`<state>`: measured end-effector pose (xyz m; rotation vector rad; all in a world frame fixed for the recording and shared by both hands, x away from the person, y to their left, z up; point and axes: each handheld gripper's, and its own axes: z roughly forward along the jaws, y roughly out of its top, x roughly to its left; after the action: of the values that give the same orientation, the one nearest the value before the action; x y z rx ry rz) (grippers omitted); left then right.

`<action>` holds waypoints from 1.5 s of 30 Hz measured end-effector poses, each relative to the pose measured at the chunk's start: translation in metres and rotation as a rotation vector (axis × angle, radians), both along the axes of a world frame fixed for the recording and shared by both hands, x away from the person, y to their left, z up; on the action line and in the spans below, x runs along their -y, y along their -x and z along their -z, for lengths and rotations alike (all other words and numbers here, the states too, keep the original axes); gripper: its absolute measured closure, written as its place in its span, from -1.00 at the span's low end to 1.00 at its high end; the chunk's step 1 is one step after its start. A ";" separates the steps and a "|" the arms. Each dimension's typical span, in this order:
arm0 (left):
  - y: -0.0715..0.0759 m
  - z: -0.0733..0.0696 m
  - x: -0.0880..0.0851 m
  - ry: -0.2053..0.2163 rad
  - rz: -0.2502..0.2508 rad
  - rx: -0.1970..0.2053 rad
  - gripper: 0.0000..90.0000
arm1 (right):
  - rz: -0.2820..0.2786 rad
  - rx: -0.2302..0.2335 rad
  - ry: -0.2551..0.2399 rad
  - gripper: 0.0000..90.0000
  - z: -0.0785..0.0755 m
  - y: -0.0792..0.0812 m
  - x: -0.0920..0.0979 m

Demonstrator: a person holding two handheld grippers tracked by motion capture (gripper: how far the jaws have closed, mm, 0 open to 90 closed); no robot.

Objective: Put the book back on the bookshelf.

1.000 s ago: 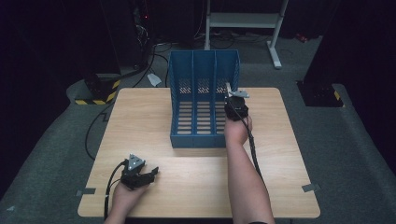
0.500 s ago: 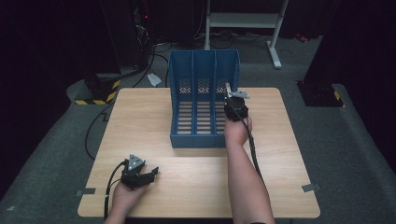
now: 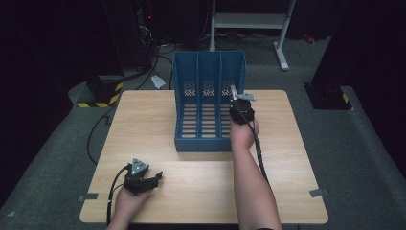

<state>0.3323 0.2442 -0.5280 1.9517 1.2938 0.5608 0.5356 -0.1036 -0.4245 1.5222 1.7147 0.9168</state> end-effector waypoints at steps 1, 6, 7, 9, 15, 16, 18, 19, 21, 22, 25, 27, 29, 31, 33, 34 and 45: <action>0.000 0.000 0.000 0.000 0.000 0.000 -0.25 | -0.003 -0.002 -0.002 0.57 0.000 0.000 0.000; 0.000 0.000 0.000 0.002 -0.001 -0.001 -0.25 | -0.009 -0.001 -0.010 0.52 0.000 0.000 0.000; 0.000 0.000 0.000 0.003 0.001 -0.001 -0.25 | -0.010 -0.001 -0.010 0.50 0.000 0.000 0.000; 0.000 0.000 0.000 0.003 0.001 -0.001 -0.25 | -0.014 -0.002 -0.012 0.46 0.000 0.000 0.000; 0.000 0.000 0.000 0.003 0.001 -0.002 -0.25 | -0.024 0.000 -0.017 0.36 0.000 0.000 0.000; 0.000 0.000 0.000 0.004 0.001 -0.001 -0.25 | -0.024 0.000 -0.017 0.34 -0.001 0.000 -0.001; 0.000 0.000 0.000 0.006 -0.001 0.000 -0.25 | -0.025 0.003 -0.017 0.32 -0.001 0.001 -0.002; 0.000 0.000 0.000 0.005 0.001 -0.001 -0.25 | -0.026 0.005 -0.014 0.31 -0.001 0.001 -0.001; 0.000 0.000 0.000 0.003 0.001 -0.001 -0.25 | -0.026 0.006 -0.016 0.30 -0.002 0.001 -0.001; 0.000 0.000 0.000 0.003 0.001 0.000 -0.25 | -0.026 0.008 -0.015 0.30 -0.003 0.002 -0.001; 0.000 0.000 0.000 0.001 0.002 0.001 -0.25 | -0.022 0.018 -0.013 0.28 -0.005 0.003 0.000; 0.000 0.000 0.000 0.000 0.002 0.001 -0.25 | -0.024 0.021 -0.013 0.27 -0.007 0.005 0.001; 0.000 0.000 0.000 -0.001 0.004 -0.001 -0.24 | -0.023 0.026 -0.014 0.26 -0.010 0.006 0.002; -0.001 0.000 0.001 -0.005 0.003 0.001 -0.24 | -0.026 0.034 -0.013 0.25 -0.013 0.009 0.002; -0.001 0.000 0.001 -0.004 0.003 0.000 -0.24 | -0.035 0.040 -0.010 0.24 -0.016 0.011 0.002; -0.001 0.000 0.001 -0.004 0.002 0.002 -0.24 | -0.038 0.044 -0.011 0.23 -0.018 0.013 0.002; -0.001 0.000 0.004 -0.033 0.011 0.005 -0.26 | -0.184 0.041 -0.021 -0.19 -0.029 0.036 0.006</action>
<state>0.3335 0.2399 -0.5281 1.9818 1.2778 0.5853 0.4993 -0.1094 -0.3957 1.3654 1.8433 1.0553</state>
